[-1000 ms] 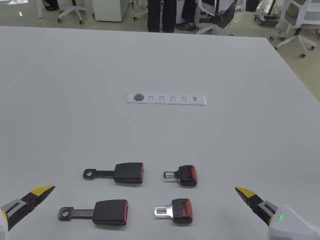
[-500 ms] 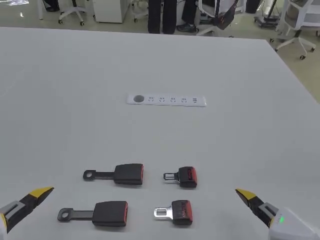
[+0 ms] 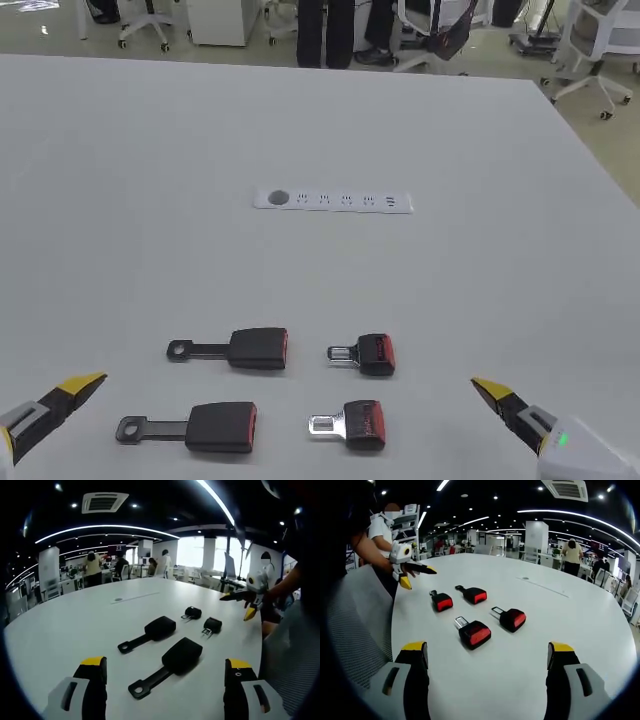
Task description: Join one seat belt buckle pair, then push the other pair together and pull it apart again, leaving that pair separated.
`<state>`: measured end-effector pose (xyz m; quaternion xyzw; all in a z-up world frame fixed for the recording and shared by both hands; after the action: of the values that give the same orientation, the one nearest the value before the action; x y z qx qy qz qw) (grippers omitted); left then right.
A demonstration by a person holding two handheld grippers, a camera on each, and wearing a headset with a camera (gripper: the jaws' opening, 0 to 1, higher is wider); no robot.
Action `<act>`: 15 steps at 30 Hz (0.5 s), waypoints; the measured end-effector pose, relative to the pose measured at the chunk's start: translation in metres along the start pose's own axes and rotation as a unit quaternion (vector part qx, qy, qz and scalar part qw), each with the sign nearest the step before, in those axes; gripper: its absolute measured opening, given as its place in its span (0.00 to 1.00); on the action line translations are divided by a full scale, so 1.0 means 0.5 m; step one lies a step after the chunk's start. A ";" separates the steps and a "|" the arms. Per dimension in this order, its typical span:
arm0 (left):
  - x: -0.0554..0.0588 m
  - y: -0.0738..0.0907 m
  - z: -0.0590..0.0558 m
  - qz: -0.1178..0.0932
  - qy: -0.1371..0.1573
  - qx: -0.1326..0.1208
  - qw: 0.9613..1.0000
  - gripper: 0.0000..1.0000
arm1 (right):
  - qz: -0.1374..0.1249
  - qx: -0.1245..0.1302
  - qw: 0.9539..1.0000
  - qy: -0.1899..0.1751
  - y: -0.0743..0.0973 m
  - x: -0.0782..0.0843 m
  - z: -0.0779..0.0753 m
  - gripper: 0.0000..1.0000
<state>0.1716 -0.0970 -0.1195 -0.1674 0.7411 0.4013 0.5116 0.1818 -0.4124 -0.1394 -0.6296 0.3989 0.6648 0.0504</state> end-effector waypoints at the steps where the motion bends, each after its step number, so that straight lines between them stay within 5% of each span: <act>1: 0.000 0.000 -0.001 0.000 0.000 0.000 1.000 0.99 | 0.000 0.000 1.000 0.000 0.000 0.001 0.000 1.00; 15: -0.005 -0.002 -0.006 0.011 -0.022 0.003 1.000 0.96 | 0.006 -0.002 1.000 0.008 0.005 -0.006 0.001 1.00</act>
<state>0.1714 -0.1003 -0.1175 -0.1490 0.7326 0.4086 0.5236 0.1805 -0.4123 -0.1355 -0.6331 0.4012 0.6607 0.0418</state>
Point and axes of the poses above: the centre of the closed fingertips' face, and the gripper's own axes: y roughly backward along the fingers, z roughly to its left, x roughly out of its underside, the point moved 3 cm from there along y, roughly backward along the fingers, and after that the axes turned 6 degrees about y, right-handed, at the moved point
